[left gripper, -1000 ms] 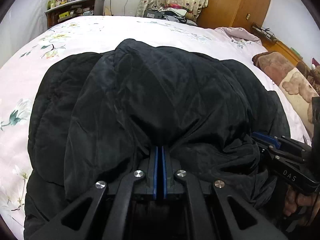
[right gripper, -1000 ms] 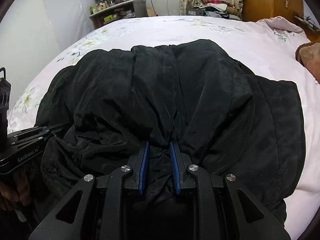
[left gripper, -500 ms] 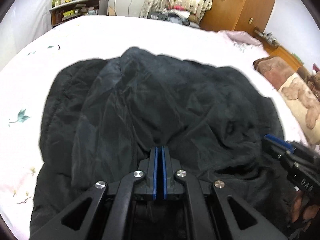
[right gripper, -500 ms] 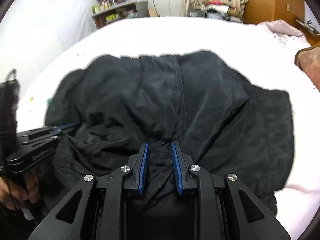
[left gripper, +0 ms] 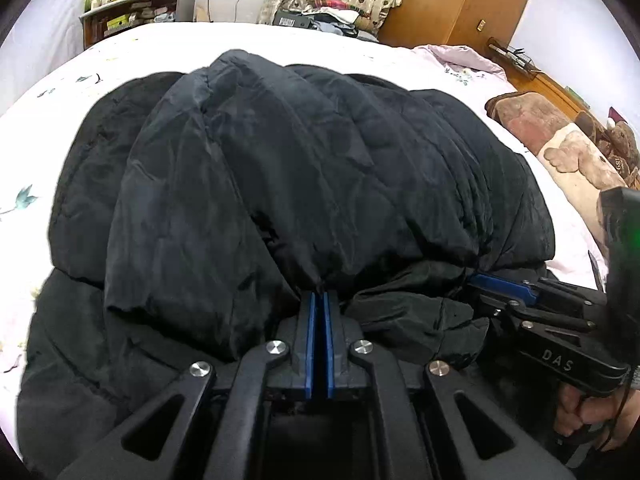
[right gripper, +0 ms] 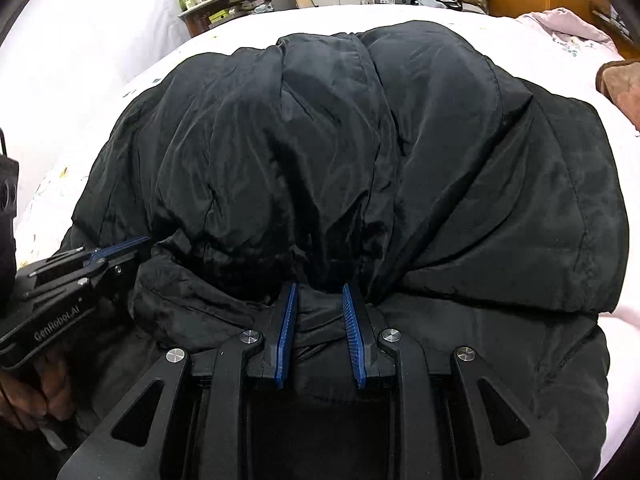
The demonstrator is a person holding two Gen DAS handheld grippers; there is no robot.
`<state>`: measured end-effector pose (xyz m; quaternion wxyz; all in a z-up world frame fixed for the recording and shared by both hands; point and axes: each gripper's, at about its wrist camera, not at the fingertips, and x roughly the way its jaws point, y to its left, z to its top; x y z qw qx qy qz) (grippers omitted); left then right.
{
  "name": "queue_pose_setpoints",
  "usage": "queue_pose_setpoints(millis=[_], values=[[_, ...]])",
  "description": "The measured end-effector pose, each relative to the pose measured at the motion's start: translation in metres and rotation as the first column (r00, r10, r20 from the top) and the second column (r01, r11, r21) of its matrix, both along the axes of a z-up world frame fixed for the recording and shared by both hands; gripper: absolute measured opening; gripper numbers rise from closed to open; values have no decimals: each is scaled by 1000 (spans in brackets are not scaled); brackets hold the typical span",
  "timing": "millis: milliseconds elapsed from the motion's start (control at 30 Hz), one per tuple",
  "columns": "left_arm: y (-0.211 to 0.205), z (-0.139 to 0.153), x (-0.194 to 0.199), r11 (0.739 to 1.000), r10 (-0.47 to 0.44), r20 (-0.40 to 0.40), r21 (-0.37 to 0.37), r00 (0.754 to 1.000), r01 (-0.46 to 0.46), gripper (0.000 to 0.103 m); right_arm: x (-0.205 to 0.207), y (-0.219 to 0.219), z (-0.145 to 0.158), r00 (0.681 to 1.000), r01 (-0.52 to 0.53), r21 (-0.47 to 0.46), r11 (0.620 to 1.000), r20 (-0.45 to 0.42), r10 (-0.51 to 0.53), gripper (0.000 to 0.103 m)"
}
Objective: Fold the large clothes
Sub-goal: 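Release the hem onto the jacket and pull both grippers back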
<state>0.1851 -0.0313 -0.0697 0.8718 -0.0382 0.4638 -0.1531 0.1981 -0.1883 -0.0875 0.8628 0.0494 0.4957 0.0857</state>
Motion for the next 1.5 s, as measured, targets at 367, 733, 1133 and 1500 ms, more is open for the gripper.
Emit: queue_pose_setpoints(millis=[367, 733, 1133, 1500], values=[[-6, 11, -38, 999, -4, 19, -43, 1000, 5, 5, -33, -1, 6, 1000, 23, 20, 1000, 4, -23, 24], [-10, 20, -47, 999, -9, -13, 38, 1000, 10, 5, -67, -16, 42, 999, 34, -6, 999, 43, -34, 24], [23, 69, -155, 1000, 4, 86, 2, 996, -5, 5, -181, -37, 83, 985, 112, 31, 993, 127, -115, 25], [70, 85, -236, 998, 61, 138, 6, 989, -62, 35, -248, -39, 89, 975, 160, 55, 986, 149, -166, 27]])
